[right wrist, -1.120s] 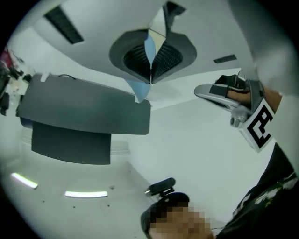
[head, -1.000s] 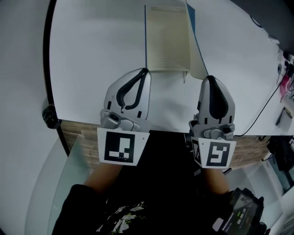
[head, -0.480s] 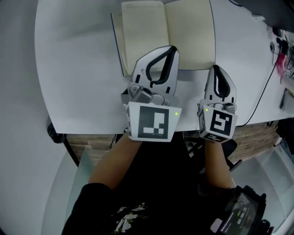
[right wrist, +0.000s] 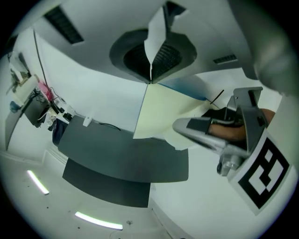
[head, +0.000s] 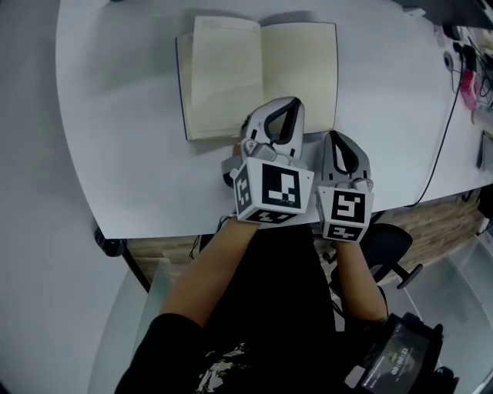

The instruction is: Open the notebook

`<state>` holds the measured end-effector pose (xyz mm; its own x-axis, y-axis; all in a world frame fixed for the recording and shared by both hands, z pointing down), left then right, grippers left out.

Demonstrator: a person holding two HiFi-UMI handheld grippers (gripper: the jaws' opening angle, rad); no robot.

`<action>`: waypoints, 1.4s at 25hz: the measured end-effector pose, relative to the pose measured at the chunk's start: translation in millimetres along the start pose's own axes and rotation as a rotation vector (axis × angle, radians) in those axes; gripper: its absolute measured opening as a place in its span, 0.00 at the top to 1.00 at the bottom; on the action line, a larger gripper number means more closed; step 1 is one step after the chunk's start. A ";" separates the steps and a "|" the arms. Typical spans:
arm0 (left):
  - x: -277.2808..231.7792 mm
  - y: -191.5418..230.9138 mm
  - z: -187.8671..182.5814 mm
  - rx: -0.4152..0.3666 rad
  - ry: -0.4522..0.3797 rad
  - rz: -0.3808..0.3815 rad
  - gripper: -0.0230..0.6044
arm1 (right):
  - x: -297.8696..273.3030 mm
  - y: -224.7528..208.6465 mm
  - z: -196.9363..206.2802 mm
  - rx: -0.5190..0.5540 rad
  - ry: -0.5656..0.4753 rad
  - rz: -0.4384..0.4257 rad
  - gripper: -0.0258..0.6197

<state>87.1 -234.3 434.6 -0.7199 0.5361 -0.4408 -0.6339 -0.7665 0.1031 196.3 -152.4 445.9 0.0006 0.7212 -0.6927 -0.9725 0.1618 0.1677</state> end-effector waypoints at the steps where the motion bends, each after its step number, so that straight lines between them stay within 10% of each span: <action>1: -2.4 -2.0 5.7 0.015 0.021 0.007 0.95 | 2.2 -2.5 -2.0 0.000 -0.012 0.014 0.86; 7: -10.0 -4.8 12.8 0.019 0.038 0.026 0.95 | 30.0 -19.3 -42.5 0.085 -0.242 0.127 0.86; 10: -8.8 -4.8 16.5 0.003 0.036 0.025 0.95 | 25.6 -15.5 -66.7 0.121 -0.327 0.042 0.86; 15: -6.4 -4.6 17.2 0.000 0.014 0.034 0.95 | -37.3 -9.9 -73.2 0.026 -0.214 -0.124 0.86; 21: 15.1 0.3 29.2 0.054 0.040 0.050 0.95 | -59.5 -6.7 -49.9 0.038 -0.064 -0.126 0.86; 29: 118.9 75.8 13.5 0.231 -0.114 -0.279 0.95 | -58.7 3.1 -33.6 0.018 -0.016 -0.128 0.86; 35: 133.6 106.8 45.7 0.373 -0.030 -0.296 0.61 | -61.8 3.2 -32.3 0.010 -0.021 -0.128 0.86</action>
<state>-89.7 -228.3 427.5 -0.4972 0.7266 -0.4741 -0.8674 -0.4027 0.2925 185.7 -218.3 466.6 0.1298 0.7078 -0.6944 -0.9617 0.2605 0.0858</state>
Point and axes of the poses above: the fingertips, and each gripper's own axes: x backward along the fingers, y to its left, z out of its underside, the point moved 7 cm from there along x, backward along the fingers, and after that the axes turned 5 degrees about -y, right-handed, at the moved point
